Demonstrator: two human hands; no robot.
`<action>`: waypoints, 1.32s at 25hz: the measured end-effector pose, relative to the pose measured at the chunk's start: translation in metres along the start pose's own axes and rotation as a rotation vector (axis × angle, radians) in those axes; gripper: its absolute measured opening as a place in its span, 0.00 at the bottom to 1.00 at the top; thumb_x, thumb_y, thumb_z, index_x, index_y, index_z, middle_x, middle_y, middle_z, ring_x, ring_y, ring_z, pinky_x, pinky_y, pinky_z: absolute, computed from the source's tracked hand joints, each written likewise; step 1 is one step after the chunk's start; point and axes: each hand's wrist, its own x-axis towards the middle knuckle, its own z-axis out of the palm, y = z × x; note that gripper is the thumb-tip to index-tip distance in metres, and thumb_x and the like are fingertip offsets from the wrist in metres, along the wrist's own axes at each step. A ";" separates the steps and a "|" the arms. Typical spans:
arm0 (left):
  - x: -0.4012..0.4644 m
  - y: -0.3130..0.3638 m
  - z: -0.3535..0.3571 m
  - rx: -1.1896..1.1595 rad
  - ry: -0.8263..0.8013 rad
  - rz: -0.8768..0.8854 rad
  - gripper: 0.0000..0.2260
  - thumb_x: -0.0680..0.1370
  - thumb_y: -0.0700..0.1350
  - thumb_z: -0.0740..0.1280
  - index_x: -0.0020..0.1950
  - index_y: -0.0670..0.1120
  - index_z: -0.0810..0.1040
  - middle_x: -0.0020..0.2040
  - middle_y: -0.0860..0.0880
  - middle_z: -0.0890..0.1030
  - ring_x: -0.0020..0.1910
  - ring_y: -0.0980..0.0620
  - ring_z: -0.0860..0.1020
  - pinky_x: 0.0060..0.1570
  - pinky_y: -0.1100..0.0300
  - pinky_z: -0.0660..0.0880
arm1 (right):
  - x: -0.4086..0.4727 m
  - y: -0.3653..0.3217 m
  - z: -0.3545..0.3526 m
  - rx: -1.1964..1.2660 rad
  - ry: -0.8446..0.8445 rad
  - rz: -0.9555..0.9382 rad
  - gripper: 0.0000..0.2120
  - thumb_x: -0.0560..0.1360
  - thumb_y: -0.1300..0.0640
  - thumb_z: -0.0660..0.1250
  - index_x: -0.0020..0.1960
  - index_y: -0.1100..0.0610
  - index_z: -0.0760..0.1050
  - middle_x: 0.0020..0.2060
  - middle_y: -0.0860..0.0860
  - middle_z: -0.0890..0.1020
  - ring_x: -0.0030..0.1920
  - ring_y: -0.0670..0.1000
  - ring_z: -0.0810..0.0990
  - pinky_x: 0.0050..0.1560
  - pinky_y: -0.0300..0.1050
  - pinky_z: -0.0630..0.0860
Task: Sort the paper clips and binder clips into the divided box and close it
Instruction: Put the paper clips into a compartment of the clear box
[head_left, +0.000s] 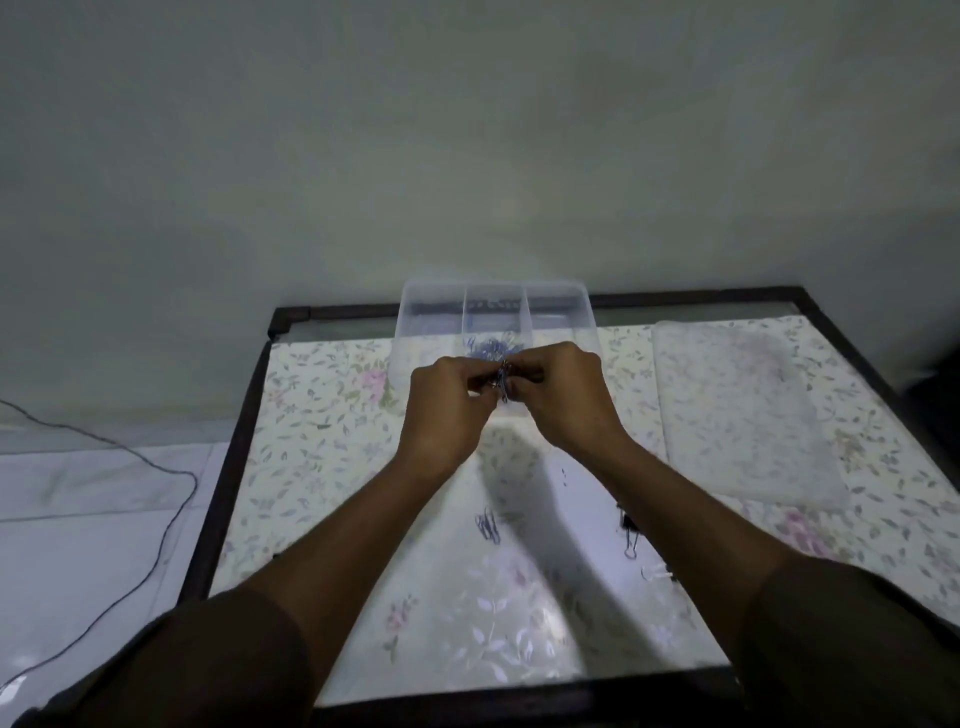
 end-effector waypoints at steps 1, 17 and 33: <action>0.015 0.005 0.000 0.002 0.005 0.004 0.11 0.76 0.36 0.70 0.56 0.47 0.86 0.50 0.49 0.88 0.48 0.54 0.84 0.52 0.66 0.78 | 0.017 0.000 -0.001 -0.013 0.010 0.008 0.08 0.74 0.66 0.71 0.48 0.57 0.88 0.41 0.53 0.89 0.44 0.50 0.87 0.51 0.49 0.84; -0.054 -0.040 0.001 0.390 -0.363 -0.147 0.25 0.76 0.48 0.72 0.72 0.46 0.73 0.71 0.45 0.74 0.70 0.46 0.72 0.68 0.57 0.67 | -0.054 0.032 0.001 -0.359 -0.413 0.082 0.23 0.74 0.49 0.75 0.67 0.52 0.79 0.63 0.51 0.83 0.57 0.52 0.84 0.60 0.49 0.79; -0.070 -0.074 0.003 0.501 -0.503 -0.162 0.21 0.73 0.45 0.74 0.65 0.47 0.76 0.61 0.45 0.73 0.56 0.45 0.77 0.51 0.57 0.73 | -0.082 0.036 0.061 -0.713 -0.492 -0.130 0.02 0.77 0.62 0.62 0.46 0.57 0.71 0.46 0.56 0.79 0.40 0.58 0.75 0.39 0.47 0.66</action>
